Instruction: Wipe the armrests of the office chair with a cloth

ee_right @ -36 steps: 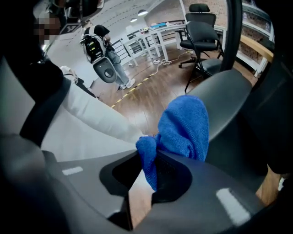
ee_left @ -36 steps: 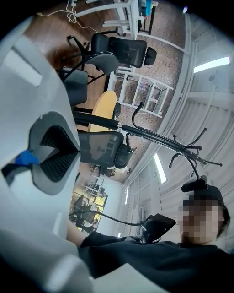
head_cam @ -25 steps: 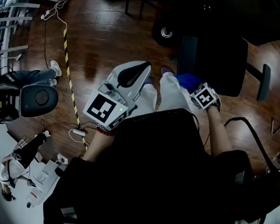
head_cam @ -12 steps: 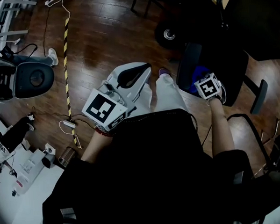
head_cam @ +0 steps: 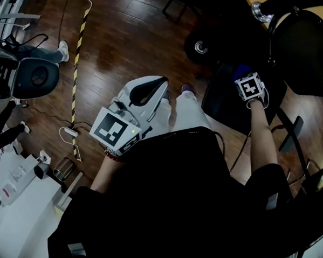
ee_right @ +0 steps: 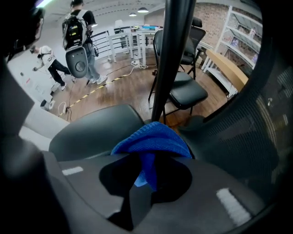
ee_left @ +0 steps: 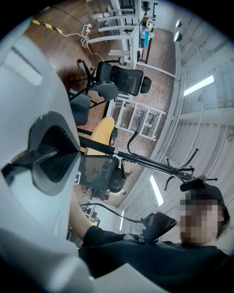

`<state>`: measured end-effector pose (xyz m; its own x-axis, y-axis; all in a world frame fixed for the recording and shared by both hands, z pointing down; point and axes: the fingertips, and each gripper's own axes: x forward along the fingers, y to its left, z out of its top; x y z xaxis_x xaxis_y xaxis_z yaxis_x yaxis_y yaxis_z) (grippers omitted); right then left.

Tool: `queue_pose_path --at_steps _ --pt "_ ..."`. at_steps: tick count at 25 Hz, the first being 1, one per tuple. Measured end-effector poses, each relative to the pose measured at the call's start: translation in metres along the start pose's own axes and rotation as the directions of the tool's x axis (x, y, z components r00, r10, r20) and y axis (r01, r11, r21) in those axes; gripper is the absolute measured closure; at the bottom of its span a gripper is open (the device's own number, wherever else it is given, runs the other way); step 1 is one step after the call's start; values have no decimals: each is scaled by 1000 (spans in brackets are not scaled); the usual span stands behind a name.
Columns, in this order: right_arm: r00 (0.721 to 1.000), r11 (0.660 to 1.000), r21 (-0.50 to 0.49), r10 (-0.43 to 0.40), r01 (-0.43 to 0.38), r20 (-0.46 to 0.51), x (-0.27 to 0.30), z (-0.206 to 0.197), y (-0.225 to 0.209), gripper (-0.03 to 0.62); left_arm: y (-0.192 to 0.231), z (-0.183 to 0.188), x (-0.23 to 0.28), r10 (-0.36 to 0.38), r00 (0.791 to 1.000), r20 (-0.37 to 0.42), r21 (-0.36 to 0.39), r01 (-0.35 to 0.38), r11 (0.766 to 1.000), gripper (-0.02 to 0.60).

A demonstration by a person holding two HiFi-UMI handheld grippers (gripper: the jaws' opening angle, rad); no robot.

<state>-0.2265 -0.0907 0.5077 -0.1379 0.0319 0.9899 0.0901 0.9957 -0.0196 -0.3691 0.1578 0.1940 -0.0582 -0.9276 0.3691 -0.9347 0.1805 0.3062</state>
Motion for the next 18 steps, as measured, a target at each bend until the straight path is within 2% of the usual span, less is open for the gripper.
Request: queue_pose_path --at_steps 2,4,7,10,13,15,18 --pt "997 996 -75 -47 52 63 -2 21 -19 530 3 -2 -1 18 1000 1 -11 -18 1000 575" --pt "985 985 -152 -55 80 164 -8 48 -28 530 5 -4 -1 32 999 -2 -19 -33 999 575" --pt "958 979 -197 -1 59 286 -22 76 -20 530 3 -7 0 39 999 -6 -32 -39 999 575" --pt "940 968 -252 66 21 334 -28 95 1 531 1 -7 1 39 999 -8 -38 -39 999 575" --pt "915 964 -265 112 -6 389 -32 104 17 533 -1 -4 5 29 1000 -5 -31 -29 999 575" --pt "898 968 -249 97 15 430 -34 102 19 533 -6 -1 8 10 1000 -5 -22 -10 1000 575" --pt "851 961 -269 82 71 519 -41 96 29 531 -14 -4 12 -24 999 -23 -11 24 1000 575"
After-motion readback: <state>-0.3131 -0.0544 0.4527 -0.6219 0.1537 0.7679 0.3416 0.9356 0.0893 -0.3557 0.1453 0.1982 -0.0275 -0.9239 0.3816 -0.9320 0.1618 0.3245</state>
